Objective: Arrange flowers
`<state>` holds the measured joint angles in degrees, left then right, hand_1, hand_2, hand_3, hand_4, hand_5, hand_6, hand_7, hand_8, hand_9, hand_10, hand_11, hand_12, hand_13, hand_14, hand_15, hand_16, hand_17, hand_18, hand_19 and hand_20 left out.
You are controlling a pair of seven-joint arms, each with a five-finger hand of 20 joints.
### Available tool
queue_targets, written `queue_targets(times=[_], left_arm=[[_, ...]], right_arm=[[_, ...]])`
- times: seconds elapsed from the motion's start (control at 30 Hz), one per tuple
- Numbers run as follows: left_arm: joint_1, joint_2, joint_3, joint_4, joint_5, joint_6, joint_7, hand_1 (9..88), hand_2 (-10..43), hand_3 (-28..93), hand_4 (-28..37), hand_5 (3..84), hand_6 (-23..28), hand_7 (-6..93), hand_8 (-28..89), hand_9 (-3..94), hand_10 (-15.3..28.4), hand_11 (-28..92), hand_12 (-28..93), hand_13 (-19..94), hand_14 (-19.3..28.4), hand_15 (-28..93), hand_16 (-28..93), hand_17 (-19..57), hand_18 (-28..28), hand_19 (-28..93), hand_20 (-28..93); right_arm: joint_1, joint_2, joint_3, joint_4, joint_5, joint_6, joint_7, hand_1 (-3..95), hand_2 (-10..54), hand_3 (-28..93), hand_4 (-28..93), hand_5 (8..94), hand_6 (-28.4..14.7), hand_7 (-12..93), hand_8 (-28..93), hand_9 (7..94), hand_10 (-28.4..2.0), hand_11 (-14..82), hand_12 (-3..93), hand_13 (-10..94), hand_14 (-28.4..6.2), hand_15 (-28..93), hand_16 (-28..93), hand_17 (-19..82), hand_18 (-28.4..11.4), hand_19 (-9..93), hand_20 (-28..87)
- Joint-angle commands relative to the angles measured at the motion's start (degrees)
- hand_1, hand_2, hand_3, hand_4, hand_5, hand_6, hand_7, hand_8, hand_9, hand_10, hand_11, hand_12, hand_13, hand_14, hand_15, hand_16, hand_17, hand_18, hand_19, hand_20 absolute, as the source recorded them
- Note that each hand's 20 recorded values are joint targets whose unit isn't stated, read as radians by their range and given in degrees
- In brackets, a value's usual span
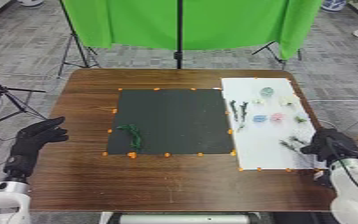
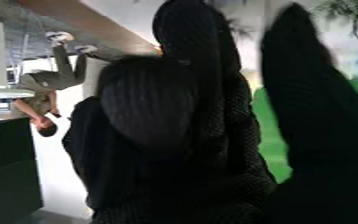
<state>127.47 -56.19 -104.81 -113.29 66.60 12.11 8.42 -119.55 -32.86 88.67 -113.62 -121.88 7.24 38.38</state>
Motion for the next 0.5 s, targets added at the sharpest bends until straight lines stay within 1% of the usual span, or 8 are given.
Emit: queue_targets(times=[0.03,0.17,0.27,0.4,0.5], left_arm=[[1.2,-0.53,0.09,-0.27,0.17,-0.48,-0.82,34.4,7.7,64,-11.5,49.3,5.0,14.0,-7,53.0,15.1,28,15,46,20.2,36,-1,12.0,15.3,24,26],[1.0,-0.49,0.16,-0.21,0.23,-0.6,-0.94,34.3,7.7,64,-11.5,49.3,4.9,14.0,-7,53.0,15.1,28,15,46,20.1,36,-1,12.0,15.3,24,26],[1.2,-0.48,0.03,-0.34,0.22,-0.58,-1.17,34.2,7.8,64,-11.5,49.3,4.9,13.9,-7,53.0,15.0,28,15,46,20.2,36,-1,12.0,15.3,24,25],[0.9,-0.33,0.3,-0.25,0.26,-0.97,-1.53,34.2,7.8,64,-11.5,49.3,4.9,13.9,-6,52.9,15.1,28,15,46,20.2,36,-1,11.9,15.3,24,25],[0.5,-0.22,0.47,-0.12,0.4,-1.6,-2.02,34.2,7.8,64,-11.5,49.2,4.9,13.8,-7,52.8,15.0,28,15,46,20.3,36,-1,11.9,15.3,24,25]], right_arm=[[0.3,0.6,1.6,-1.5,3.9,4.8,-0.5,56.0,-9.5,56,-16,82.6,-2.0,25,19,92.3,-10.9,34.6,26.3,94,-1.8,56,33,67,-12.5,93,51],[4.4,1.0,1.5,-4.3,6.2,6.1,-1.0,56.3,-9.5,57,-15,83.3,-2.0,26,19,93.0,-10.7,35.6,26.2,94,-1.5,58,31,68,-12.5,93,52],[10.7,1.0,-1.7,-6.6,7.8,7.6,-2.1,56.4,-9.5,57,-15,83.5,-2.0,27,19,93.1,-10.6,35.9,26.1,94,-1.4,59,30,68,-12.3,93,52],[22.4,-0.3,-11.2,-9.0,10.6,10.2,-4.0,56.3,-9.5,58,-14,83.6,-2.1,27,19,93.3,-10.7,36.2,26.0,94,-1.1,60,30,69,-12.1,93,52],[32.3,-3.8,-21.0,-8.9,10.8,10.2,-5.3,56.6,-9.5,57,-13,83.8,-2.3,27,19,93.5,-10.8,36.3,25.7,94,-0.9,60,29,69,-12.0,93,53]])
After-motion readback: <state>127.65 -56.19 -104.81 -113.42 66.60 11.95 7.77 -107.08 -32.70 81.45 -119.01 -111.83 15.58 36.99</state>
